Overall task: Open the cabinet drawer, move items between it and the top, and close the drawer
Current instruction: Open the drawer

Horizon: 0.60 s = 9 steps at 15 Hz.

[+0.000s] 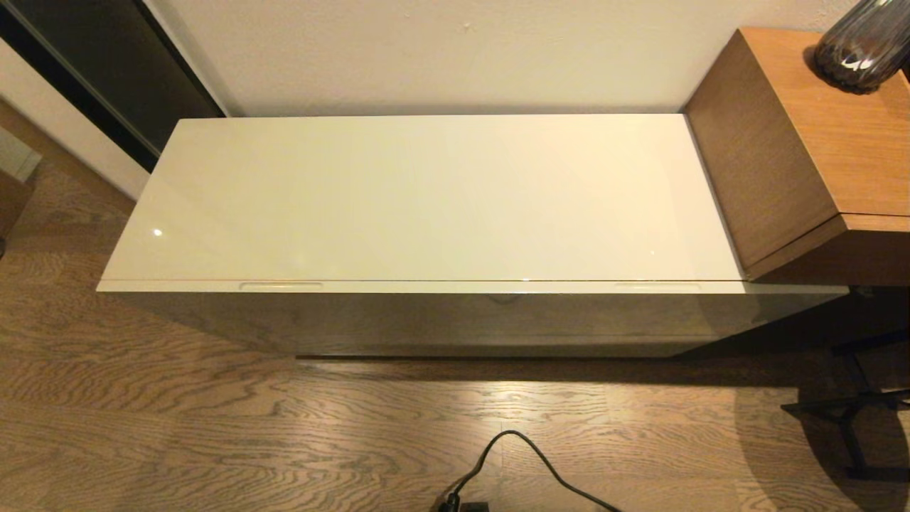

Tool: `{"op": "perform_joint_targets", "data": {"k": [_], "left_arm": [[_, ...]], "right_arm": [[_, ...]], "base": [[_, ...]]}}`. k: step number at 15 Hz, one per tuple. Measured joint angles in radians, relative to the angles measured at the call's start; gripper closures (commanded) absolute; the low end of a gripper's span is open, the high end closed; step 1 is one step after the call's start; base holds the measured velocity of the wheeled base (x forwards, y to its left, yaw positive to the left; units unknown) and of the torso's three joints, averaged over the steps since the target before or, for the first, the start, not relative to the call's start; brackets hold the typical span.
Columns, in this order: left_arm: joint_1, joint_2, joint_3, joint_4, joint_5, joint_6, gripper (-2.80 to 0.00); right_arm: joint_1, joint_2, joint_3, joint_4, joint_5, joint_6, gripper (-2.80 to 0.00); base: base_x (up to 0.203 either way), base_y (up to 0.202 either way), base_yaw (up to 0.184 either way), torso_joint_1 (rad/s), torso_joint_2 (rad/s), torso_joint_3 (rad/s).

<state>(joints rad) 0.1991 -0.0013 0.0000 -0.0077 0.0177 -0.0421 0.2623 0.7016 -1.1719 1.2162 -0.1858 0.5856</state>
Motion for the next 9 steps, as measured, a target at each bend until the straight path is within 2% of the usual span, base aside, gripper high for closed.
{"op": "perform_joint_targets", "data": {"k": [2,6,9], "left_arm": [[0.000,0.000,0.000,-0.001,0.000,0.000,0.00],[0.000,0.000,0.000,0.000,0.001,0.000,0.00],[0.000,0.000,0.000,0.000,0.000,0.000,0.00]], "right_arm": [[-0.025,-0.088,0.008,0.001,0.075,-0.123,0.00],[-0.169,-0.182,0.039,-0.001,0.251,-0.270,0.00],[-0.207,-0.274,0.183,-0.076,0.292,-0.365,0.00]], "base": [[0.000,0.000,0.000,0.000,0.00,0.000],[0.000,0.000,0.000,0.000,0.00,0.000],[0.000,0.000,0.000,0.000,0.00,0.000]]}}
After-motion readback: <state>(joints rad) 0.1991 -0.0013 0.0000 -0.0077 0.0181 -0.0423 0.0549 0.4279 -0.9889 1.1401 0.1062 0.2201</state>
